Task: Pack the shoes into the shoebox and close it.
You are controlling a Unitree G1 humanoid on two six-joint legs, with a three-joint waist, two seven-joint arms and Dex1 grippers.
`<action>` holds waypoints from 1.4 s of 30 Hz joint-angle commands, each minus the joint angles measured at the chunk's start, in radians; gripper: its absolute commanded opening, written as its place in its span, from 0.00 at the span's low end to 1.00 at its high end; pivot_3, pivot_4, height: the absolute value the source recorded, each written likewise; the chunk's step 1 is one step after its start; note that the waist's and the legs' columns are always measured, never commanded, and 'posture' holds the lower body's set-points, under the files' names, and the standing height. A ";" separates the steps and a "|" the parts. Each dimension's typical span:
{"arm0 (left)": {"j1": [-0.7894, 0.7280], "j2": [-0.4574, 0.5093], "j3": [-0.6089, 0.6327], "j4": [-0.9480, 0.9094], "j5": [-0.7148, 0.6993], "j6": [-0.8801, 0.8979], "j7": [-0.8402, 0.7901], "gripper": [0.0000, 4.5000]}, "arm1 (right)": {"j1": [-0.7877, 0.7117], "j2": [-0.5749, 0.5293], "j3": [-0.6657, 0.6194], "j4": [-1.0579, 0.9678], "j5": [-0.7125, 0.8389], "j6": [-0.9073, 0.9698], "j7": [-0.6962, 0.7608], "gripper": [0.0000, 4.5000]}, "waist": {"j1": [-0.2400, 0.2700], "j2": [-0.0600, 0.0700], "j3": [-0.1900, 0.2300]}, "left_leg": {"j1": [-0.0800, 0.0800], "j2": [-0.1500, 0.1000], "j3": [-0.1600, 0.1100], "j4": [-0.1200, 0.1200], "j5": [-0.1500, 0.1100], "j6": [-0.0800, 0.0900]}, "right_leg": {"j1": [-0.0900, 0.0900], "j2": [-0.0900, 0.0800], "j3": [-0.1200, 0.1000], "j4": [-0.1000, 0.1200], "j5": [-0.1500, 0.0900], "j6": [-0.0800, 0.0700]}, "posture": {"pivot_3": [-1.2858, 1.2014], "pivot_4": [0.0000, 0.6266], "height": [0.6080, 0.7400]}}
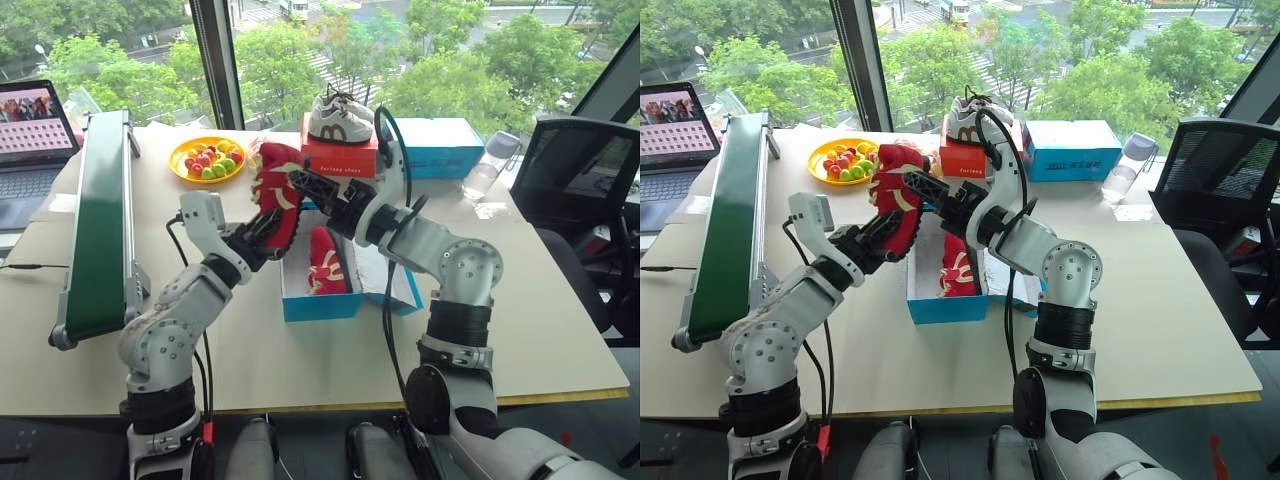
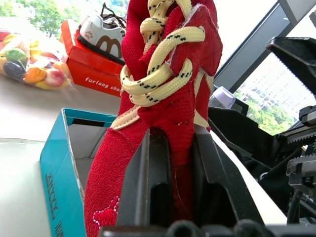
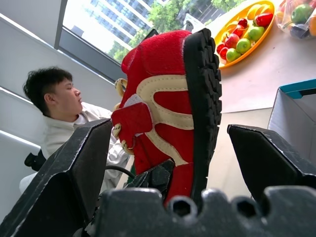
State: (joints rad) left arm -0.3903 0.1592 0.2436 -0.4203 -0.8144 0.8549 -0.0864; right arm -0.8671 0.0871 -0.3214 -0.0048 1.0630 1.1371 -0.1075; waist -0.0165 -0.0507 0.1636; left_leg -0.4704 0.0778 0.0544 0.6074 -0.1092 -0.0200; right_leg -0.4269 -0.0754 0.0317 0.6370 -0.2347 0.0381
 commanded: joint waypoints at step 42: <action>0.059 0.151 -0.129 -0.095 0.115 -0.094 -0.105 0.45 | -0.049 -0.022 -0.009 0.108 -0.104 -0.097 -0.049 0.16 | -0.001 0.000 0.000 | -0.004 0.000 0.000 0.000 -0.001 0.001 | 0.000 0.000 -0.001 -0.006 0.001 0.001 | 0.52 0.24 0.96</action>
State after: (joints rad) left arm -0.3448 0.2784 0.1248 -0.4745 -0.7336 0.7941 -0.1501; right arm -0.8877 0.0709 -0.3003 0.1002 0.9622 1.0732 -0.1416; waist -0.0172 -0.0505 0.1636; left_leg -0.4739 0.0781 0.0545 0.6070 -0.1099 -0.0188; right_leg -0.4273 -0.0754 0.0308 0.6306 -0.2338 0.0391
